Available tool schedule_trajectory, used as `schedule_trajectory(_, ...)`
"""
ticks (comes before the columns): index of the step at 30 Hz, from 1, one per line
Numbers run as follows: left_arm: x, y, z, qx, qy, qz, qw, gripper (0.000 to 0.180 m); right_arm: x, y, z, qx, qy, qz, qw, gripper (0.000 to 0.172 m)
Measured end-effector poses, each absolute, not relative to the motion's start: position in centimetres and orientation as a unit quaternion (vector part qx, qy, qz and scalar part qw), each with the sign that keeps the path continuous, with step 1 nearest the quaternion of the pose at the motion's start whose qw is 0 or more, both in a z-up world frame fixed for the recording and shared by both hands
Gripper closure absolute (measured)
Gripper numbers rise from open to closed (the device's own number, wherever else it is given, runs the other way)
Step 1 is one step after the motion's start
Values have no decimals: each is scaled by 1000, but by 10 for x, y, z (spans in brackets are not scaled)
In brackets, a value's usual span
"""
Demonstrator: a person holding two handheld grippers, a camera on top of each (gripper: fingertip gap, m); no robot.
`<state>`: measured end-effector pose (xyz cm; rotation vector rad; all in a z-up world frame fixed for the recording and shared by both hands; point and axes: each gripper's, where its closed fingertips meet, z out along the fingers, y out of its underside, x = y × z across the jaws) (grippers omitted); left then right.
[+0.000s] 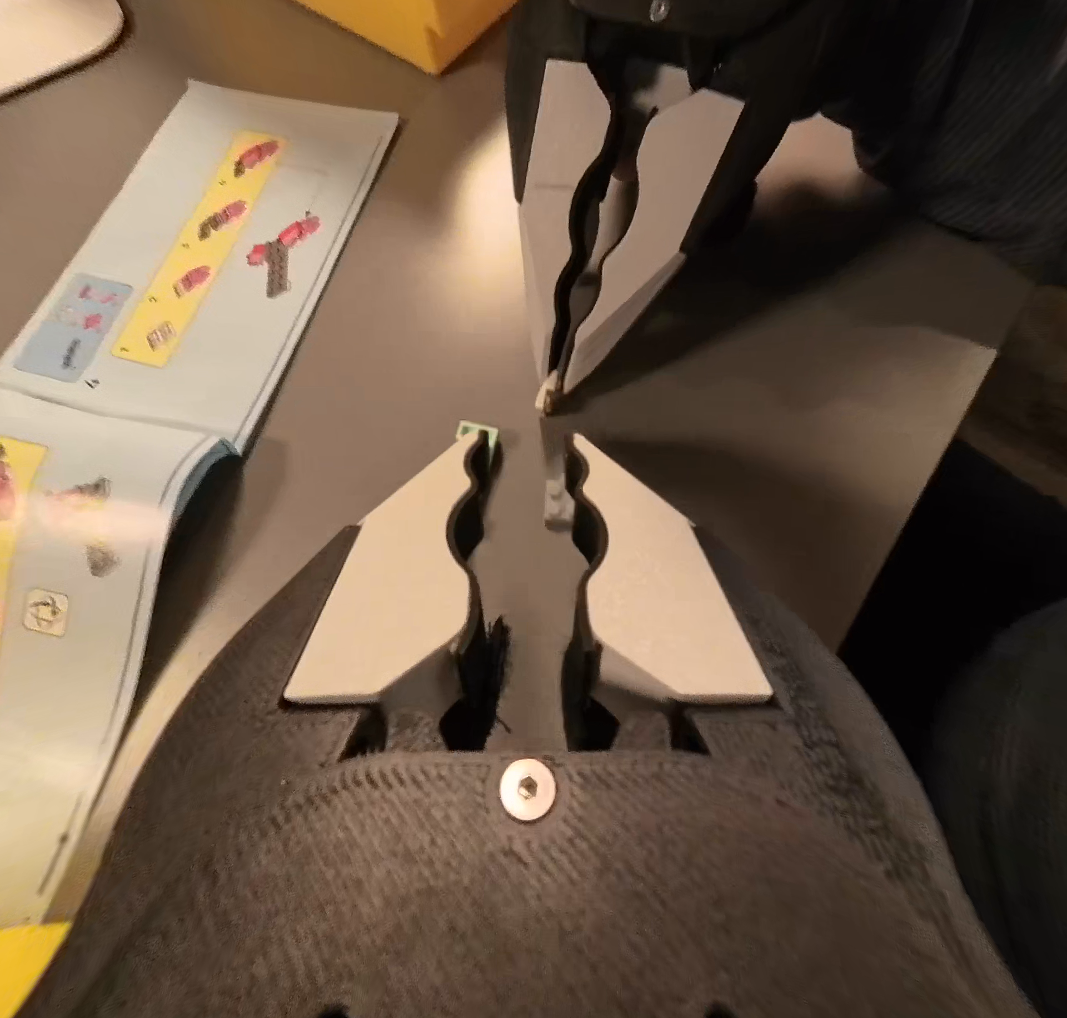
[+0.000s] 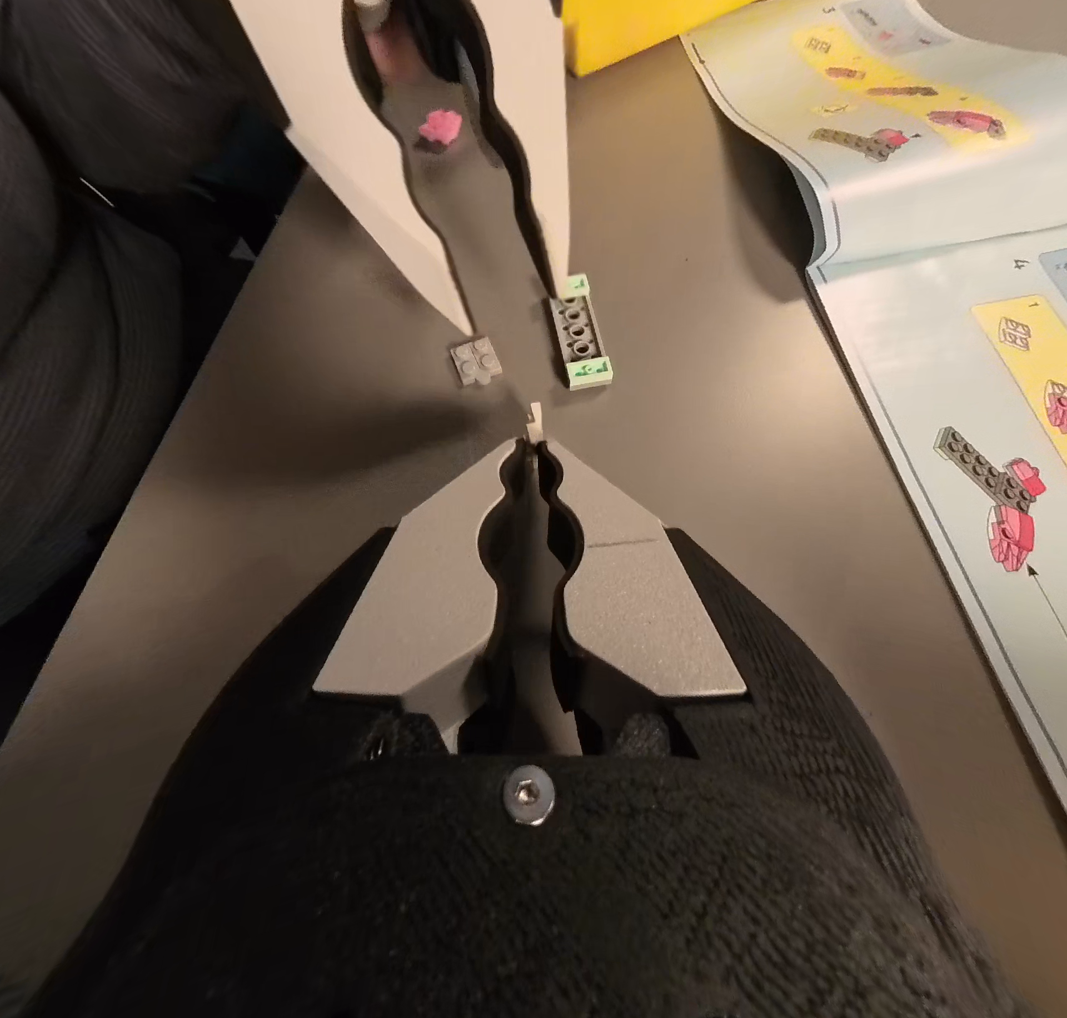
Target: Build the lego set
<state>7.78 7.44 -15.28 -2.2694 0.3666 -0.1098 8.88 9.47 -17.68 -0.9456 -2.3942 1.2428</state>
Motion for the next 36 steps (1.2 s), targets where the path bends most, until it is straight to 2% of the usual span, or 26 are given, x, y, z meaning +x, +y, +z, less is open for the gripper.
schedule_trajectory(7, 82, 56, -179, -922, 137, -56, 358, 146, 88, 97, -179, -331, -832, 422, 145, 168)
schedule_trajectory(14, 86, 54, -186, -926, 134, -67, 346, 144, 88, 96, -179, -330, -832, 421, 145, 164)
schedule_trajectory(21, 88, 58, -185, -922, 146, -61, 352, 148, 88, 94, -179, -323, -834, 422, 146, 172)
schedule_trajectory(29, 85, 79, -177, -910, 124, -35, 395, 153, 87, 95, -178, -327, -831, 425, 146, 172)
schedule_trajectory(30, 85, 79, -177, -910, 124, -38, 394, 154, 86, 96, -178, -331, -830, 424, 148, 171)
schedule_trajectory(34, 86, 78, -180, -914, 126, -43, 384, 155, 81, 95, -183, -346, -831, 410, 144, 141)
schedule_trajectory(36, 84, 77, -180, -914, 125, -40, 384, 155, 79, 89, -183, -344, -832, 411, 143, 140)
